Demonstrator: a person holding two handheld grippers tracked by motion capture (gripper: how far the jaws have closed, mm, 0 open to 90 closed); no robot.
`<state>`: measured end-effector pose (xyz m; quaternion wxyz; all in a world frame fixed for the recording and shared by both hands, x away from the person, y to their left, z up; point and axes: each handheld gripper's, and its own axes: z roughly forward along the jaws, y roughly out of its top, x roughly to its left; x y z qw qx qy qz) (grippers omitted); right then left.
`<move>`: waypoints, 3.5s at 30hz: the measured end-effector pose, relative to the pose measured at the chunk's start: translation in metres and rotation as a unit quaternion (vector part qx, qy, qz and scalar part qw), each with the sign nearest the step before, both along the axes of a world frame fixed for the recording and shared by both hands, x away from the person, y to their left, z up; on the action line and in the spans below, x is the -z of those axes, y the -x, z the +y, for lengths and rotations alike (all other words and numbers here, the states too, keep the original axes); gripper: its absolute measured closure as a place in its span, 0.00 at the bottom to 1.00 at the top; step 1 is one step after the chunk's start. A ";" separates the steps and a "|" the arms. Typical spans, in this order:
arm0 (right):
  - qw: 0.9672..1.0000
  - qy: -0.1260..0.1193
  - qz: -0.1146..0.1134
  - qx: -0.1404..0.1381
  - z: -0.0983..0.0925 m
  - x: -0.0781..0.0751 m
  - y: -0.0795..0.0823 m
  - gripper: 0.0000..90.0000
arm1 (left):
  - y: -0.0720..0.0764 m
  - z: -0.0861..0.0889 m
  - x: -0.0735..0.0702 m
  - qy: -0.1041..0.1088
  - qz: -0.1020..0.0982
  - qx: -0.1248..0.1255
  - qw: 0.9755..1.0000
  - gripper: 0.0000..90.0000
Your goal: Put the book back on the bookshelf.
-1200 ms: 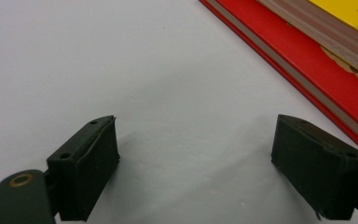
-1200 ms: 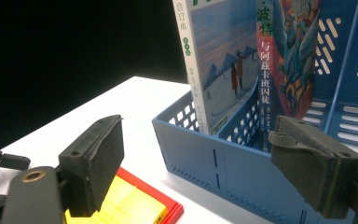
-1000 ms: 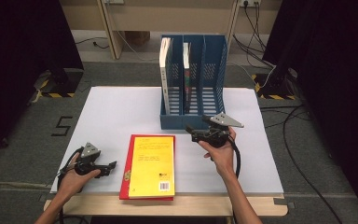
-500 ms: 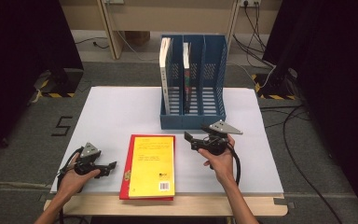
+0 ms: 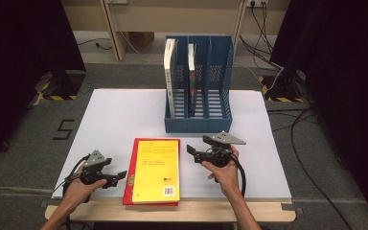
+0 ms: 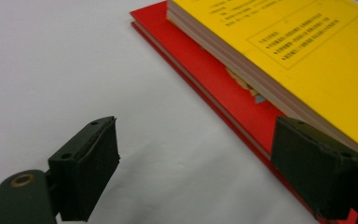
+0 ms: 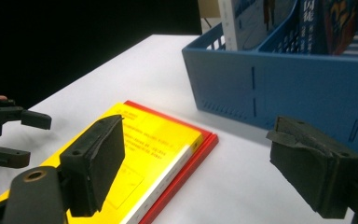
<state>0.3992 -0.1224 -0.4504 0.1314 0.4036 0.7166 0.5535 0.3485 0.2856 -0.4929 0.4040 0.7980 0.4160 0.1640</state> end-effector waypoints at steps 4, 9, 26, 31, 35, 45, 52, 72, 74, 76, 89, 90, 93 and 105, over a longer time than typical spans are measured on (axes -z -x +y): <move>1.000 0.005 0.004 -0.008 0.004 0.006 0.005 0.22 | 0.002 -0.009 0.001 -0.007 -0.001 0.007 1.000 0.16; 1.000 0.015 0.015 -0.016 0.009 0.012 0.008 0.22 | 0.003 -0.015 0.002 -0.021 -0.002 0.018 1.000 0.16; 0.998 0.019 0.045 -0.031 0.019 0.024 0.010 0.22 | 0.004 -0.018 0.003 -0.021 0.012 0.038 0.999 0.16; 0.997 0.029 0.055 -0.041 0.025 0.029 0.012 0.22 | 0.004 -0.021 0.002 -0.023 0.015 0.041 0.999 0.16; 0.997 0.030 0.056 -0.049 0.029 0.030 0.014 0.23 | 0.005 -0.022 0.002 -0.025 0.016 0.040 0.999 0.16; 0.994 0.032 0.081 -0.062 0.039 0.038 0.013 0.23 | 0.005 -0.024 0.000 -0.035 0.011 0.040 0.999 0.15; 0.993 0.037 0.091 -0.067 0.046 0.041 0.011 0.24 | 0.005 -0.026 0.000 -0.040 0.004 0.036 0.999 0.15; 0.989 0.036 0.117 -0.078 0.056 0.051 0.002 0.25 | 0.006 -0.041 0.001 -0.040 0.000 0.040 0.998 0.16; 0.988 0.036 0.126 -0.076 0.057 0.053 0.000 0.25 | 0.007 -0.041 0.001 -0.041 0.000 0.040 0.998 0.16; 0.988 0.031 0.131 -0.074 0.057 0.053 -0.001 0.25 | 0.006 -0.041 0.001 -0.036 0.002 0.037 0.999 0.16; 0.976 -0.061 0.199 -0.059 0.049 0.059 -0.002 0.35 | 0.005 -0.041 0.002 -0.032 0.005 0.037 0.999 0.14; 0.977 -0.060 0.197 -0.062 0.049 0.059 -0.001 0.35 | 0.005 -0.040 0.002 -0.032 0.006 0.037 0.999 0.14; 0.972 -0.082 0.209 -0.063 0.044 0.059 -0.002 0.39 | 0.004 -0.040 0.003 -0.029 0.007 0.038 0.999 0.14; 0.964 -0.117 0.211 -0.116 0.060 0.050 0.007 0.50 | 0.003 -0.039 0.003 -0.027 0.009 0.039 0.999 0.13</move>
